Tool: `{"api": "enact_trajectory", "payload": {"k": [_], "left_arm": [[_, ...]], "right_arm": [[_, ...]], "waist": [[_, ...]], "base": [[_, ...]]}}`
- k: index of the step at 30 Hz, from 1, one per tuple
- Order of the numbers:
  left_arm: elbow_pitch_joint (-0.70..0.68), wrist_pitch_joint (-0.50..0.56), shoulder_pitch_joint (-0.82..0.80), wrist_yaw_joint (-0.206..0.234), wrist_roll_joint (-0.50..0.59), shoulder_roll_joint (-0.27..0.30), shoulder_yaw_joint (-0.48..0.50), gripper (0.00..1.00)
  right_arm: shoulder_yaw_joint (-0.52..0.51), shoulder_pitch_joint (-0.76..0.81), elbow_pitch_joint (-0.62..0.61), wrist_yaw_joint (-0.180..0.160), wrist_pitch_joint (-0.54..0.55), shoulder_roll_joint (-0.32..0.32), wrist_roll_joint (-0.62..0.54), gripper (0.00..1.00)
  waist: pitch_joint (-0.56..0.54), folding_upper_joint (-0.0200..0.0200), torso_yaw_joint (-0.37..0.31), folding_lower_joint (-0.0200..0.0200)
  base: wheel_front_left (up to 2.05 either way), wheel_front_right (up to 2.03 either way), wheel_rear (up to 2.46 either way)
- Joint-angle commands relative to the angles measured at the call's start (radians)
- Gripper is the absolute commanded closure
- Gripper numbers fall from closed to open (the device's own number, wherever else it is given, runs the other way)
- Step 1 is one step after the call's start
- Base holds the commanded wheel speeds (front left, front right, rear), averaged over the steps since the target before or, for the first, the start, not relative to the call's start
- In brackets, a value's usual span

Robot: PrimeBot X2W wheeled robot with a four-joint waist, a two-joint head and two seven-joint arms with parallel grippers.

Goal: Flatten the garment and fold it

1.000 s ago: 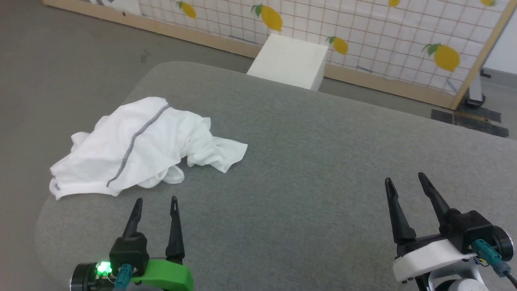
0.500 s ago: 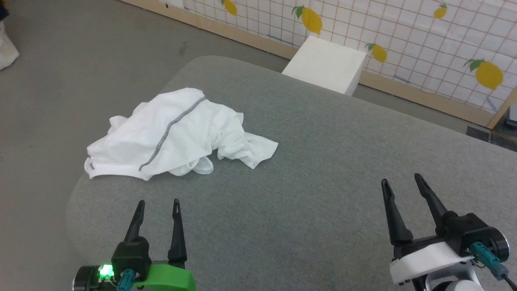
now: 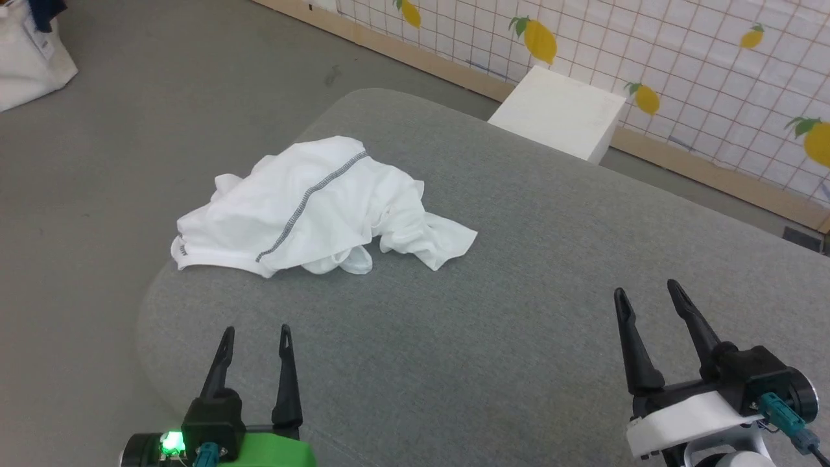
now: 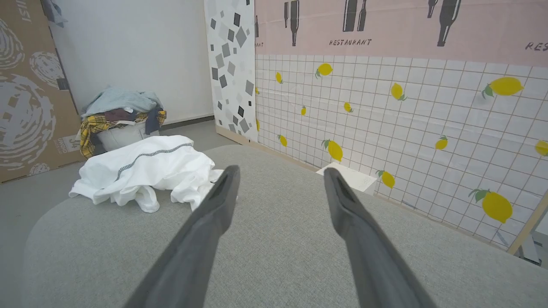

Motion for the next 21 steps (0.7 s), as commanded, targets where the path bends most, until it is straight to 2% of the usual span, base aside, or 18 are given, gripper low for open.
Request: {"api": "enact_trajectory", "payload": {"k": [1,8,21], "left_arm": [[0.001,-0.014,0.011,0.009,-0.011,0.009,-0.005,0.0],[0.008,-0.028,0.018,0.012,-0.012,0.021,-0.018,0.0],[0.011,-0.029,0.014,0.009,-0.038,0.02,-0.022,0.0]], "right_arm": [[-0.001,0.011,0.005,-0.002,-0.013,0.001,0.011,0.0],[0.002,0.015,0.014,-0.002,-0.027,0.001,0.018,0.0],[0.0,0.013,0.018,-0.002,-0.031,0.001,0.019,0.0]], "waist": [[-0.006,0.0,0.014,0.0],[-0.016,0.0,0.049,0.0],[-0.012,0.0,0.041,0.0]], "base": [[0.0,0.0,0.0],[0.0,0.0,0.0],[0.0,0.0,0.0]]}}
